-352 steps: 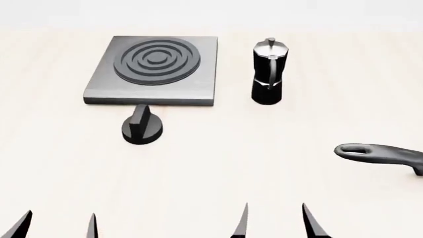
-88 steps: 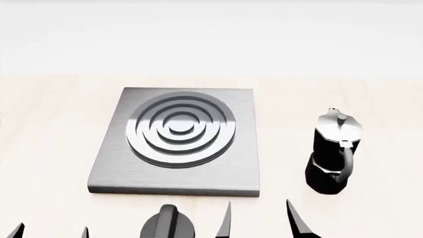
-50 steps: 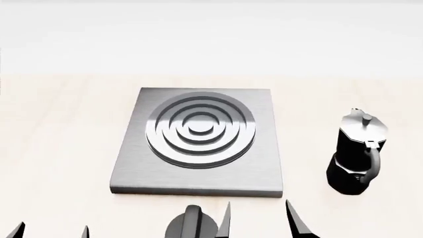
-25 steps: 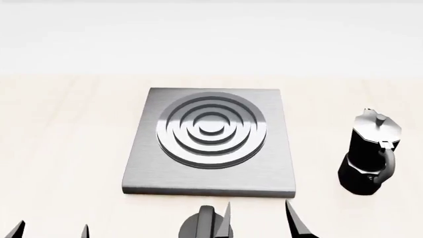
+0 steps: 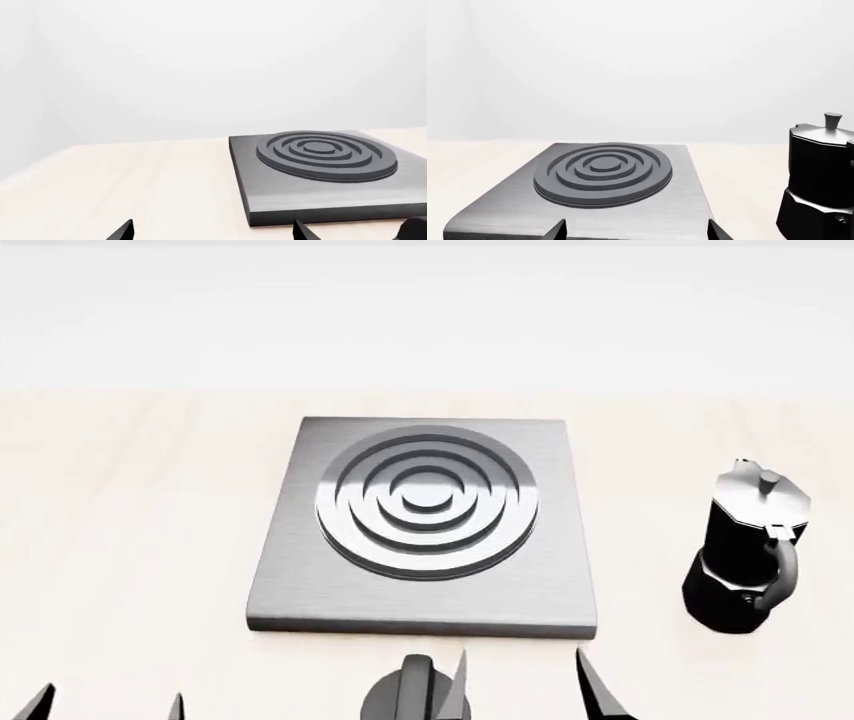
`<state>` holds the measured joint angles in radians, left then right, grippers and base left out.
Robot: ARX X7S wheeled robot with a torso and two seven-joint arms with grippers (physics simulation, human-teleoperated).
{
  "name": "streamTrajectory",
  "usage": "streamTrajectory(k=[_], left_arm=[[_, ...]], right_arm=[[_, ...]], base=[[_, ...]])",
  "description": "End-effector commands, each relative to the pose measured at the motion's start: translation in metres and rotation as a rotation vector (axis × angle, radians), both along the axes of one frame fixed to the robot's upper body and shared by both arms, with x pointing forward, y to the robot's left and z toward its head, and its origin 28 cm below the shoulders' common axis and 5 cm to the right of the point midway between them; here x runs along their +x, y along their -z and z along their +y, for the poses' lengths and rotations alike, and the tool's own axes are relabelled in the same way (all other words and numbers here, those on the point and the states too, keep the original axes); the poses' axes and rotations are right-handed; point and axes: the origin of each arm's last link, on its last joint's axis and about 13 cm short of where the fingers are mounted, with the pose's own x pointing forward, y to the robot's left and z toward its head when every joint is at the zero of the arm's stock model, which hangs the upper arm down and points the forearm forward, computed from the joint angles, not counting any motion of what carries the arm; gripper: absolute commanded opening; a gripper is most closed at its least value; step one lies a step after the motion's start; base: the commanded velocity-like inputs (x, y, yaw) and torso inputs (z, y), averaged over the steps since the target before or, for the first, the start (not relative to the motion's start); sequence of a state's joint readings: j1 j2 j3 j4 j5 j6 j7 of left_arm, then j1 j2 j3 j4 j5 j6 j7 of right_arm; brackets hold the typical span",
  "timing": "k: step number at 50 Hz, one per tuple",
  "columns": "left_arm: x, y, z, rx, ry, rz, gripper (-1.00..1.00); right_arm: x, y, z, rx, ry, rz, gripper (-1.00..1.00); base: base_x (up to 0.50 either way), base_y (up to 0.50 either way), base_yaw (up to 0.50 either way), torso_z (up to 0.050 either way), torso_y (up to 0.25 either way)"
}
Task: Put the moka pot on the stove.
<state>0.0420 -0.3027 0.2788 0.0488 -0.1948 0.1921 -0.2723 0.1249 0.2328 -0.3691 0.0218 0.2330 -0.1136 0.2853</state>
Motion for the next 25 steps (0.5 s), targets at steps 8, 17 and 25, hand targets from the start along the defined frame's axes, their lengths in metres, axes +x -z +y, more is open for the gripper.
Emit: streamTrajectory(k=[8,17,25], left_arm=[[0.004,-0.001,-0.002,-0.011,0.01,-0.002,1.0],[0.007,-0.001,0.0,-0.016,0.006,-0.003,1.0],[0.008,-0.002,-0.001,-0.022,0.009,-0.004,1.0]], right_arm=[[0.001,-0.001,0.001,-0.075,0.007,-0.016,1.0],[0.059,-0.058,-0.053,-0.103,0.027,-0.006,1.0],[0.066,-0.064,-0.058,-0.114,0.038,-0.022,1.0]], base=[[0.0,0.0,0.0,0.0,0.0],[0.0,0.0,0.0,0.0,0.0],[0.0,0.0,0.0,0.0,0.0]])
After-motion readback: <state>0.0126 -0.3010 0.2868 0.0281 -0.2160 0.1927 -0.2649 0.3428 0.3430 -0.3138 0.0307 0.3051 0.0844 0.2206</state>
